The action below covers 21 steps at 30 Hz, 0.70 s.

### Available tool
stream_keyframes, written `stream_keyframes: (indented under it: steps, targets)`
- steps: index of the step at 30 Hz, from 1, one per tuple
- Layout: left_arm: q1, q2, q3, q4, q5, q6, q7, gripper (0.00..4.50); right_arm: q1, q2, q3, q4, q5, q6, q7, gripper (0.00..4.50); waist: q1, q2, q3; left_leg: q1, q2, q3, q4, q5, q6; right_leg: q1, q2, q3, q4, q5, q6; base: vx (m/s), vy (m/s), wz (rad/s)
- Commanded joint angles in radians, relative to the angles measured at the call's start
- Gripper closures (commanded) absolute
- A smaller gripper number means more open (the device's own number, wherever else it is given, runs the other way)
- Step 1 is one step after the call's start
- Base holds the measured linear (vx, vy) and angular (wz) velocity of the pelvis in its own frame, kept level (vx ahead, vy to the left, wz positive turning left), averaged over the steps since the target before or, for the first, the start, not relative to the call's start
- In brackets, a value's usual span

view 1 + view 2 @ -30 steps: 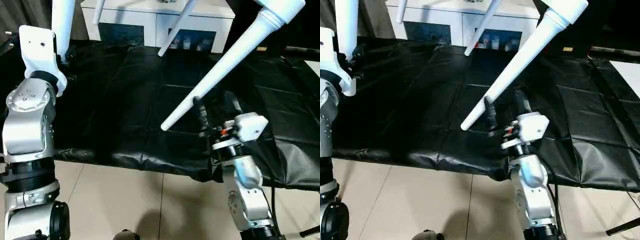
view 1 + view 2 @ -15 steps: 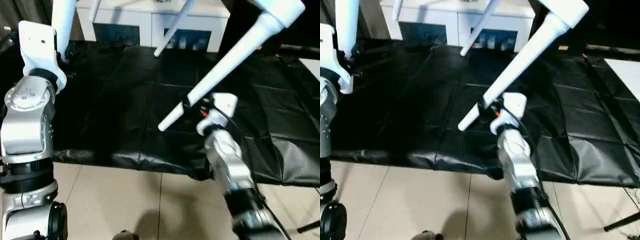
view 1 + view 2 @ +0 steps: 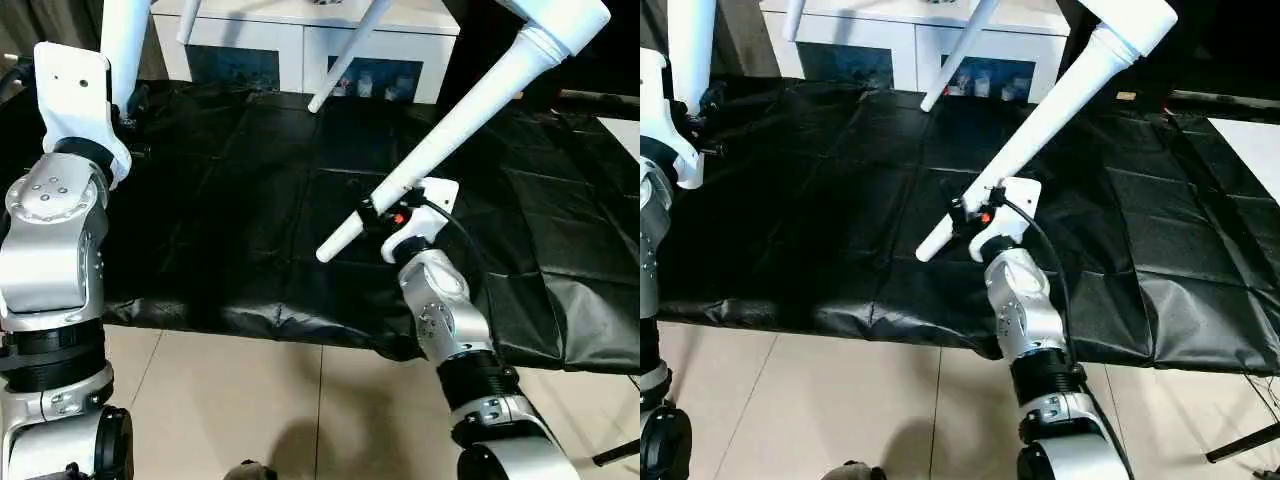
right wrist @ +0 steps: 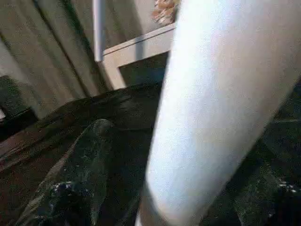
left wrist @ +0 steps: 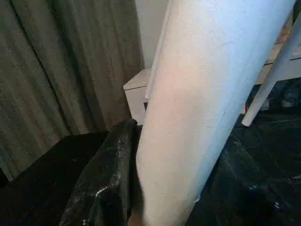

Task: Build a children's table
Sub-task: Flip table

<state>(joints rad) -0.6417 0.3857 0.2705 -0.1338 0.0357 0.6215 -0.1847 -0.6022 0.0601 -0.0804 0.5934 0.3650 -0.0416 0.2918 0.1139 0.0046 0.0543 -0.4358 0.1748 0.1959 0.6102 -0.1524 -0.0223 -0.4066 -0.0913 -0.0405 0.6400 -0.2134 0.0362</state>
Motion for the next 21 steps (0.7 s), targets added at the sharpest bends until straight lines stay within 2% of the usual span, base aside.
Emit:
stream_keyframes:
  steps: [1, 16, 21]
  targets:
    - [-0.017, 0.002, 0.025, -0.046, -0.031, -0.005, 0.022, 2.62, -0.012, -0.002, -0.004, -0.013, 0.023, 0.034, 0.034, 1.48, 0.002, 0.008, -0.084, 0.05, 0.046, -0.028, -0.074, -0.156, -0.002, 0.035, -0.044, 0.025, -0.051, 0.088, -0.214, 0.0, 0.0, 0.0]
    - [-0.001, 0.002, 0.031, -0.04, -0.024, -0.011, 0.04, 2.62, -0.014, -0.016, -0.023, -0.045, 0.024, 0.043, 0.046, 2.69, 0.003, 0.003, -0.084, 0.05, 0.045, -0.026, -0.072, -0.141, 0.0, 0.035, -0.046, 0.025, -0.052, 0.075, -0.219, 0.0, 0.0, 0.0]
    - [0.021, -0.003, 0.045, -0.035, -0.022, -0.019, 0.056, 2.66, -0.008, -0.037, -0.032, -0.08, -0.01, 0.009, 0.01, 2.98, 0.004, 0.001, -0.084, 0.051, 0.046, -0.025, -0.072, -0.138, 0.002, 0.034, -0.046, 0.025, -0.053, 0.064, -0.218, 0.0, 0.0, 0.0]
